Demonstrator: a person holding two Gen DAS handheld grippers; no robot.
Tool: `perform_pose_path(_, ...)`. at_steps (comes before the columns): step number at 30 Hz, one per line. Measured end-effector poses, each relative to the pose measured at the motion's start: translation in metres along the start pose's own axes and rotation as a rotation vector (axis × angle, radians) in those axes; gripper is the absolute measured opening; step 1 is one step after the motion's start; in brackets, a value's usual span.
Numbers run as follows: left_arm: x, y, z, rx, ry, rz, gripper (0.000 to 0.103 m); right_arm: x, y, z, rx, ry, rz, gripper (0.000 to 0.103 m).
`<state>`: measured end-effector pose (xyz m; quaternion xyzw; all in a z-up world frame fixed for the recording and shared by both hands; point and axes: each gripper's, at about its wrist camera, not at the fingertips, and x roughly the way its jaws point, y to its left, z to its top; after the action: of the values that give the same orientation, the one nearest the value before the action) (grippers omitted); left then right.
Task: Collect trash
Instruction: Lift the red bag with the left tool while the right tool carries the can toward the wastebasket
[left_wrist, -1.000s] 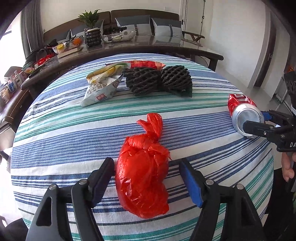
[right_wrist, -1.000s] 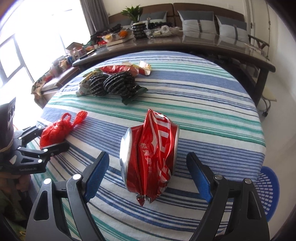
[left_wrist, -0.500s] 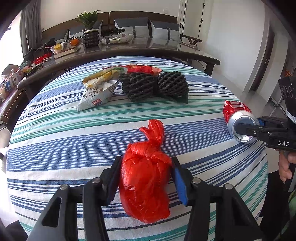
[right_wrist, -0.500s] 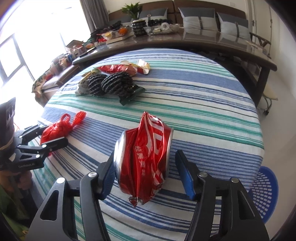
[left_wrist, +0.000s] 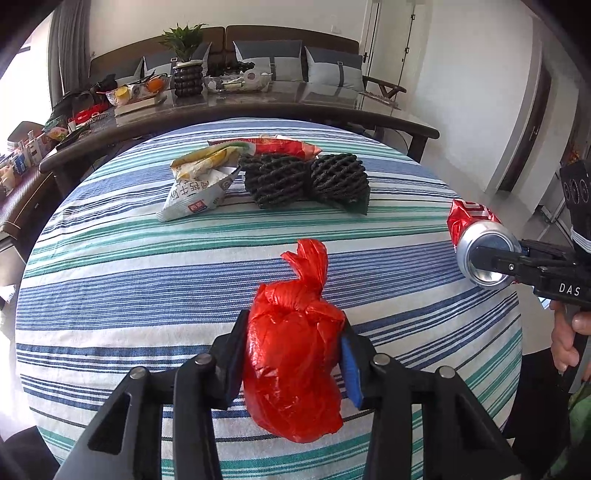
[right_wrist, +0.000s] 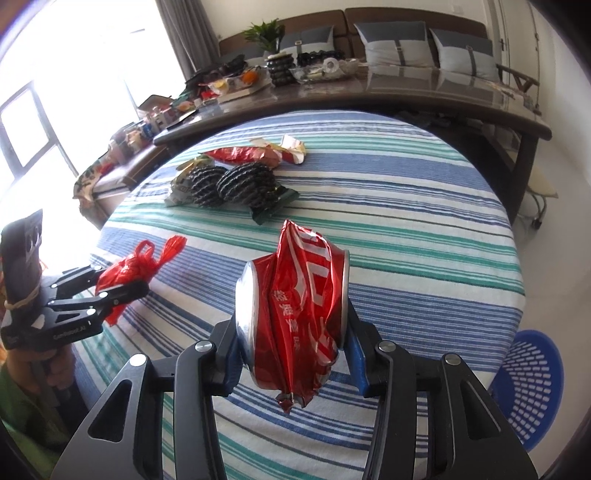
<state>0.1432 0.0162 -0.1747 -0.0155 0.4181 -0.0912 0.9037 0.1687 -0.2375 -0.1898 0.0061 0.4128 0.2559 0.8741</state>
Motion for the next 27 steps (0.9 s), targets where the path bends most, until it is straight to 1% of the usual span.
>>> perform_pose_path(7,-0.013,-0.016,0.004,0.007,-0.025,0.031,0.044,-0.010,0.006,-0.003,-0.022,-0.020,-0.003,0.047)
perform_pose_path(14,-0.024,-0.041,0.008,0.041,-0.062,0.045,0.044,-0.021,-0.001,-0.009,-0.007,-0.038,-0.013,0.047)
perform_pose_path(21,-0.029,-0.059,0.018,0.061,-0.086,0.039,0.044,-0.027,-0.004,-0.012,-0.002,-0.047,-0.018,0.047)
perform_pose_path(27,-0.027,-0.072,0.020,0.073,-0.084,0.020,0.044,-0.032,-0.010,-0.017,0.001,-0.046,-0.026,0.047)
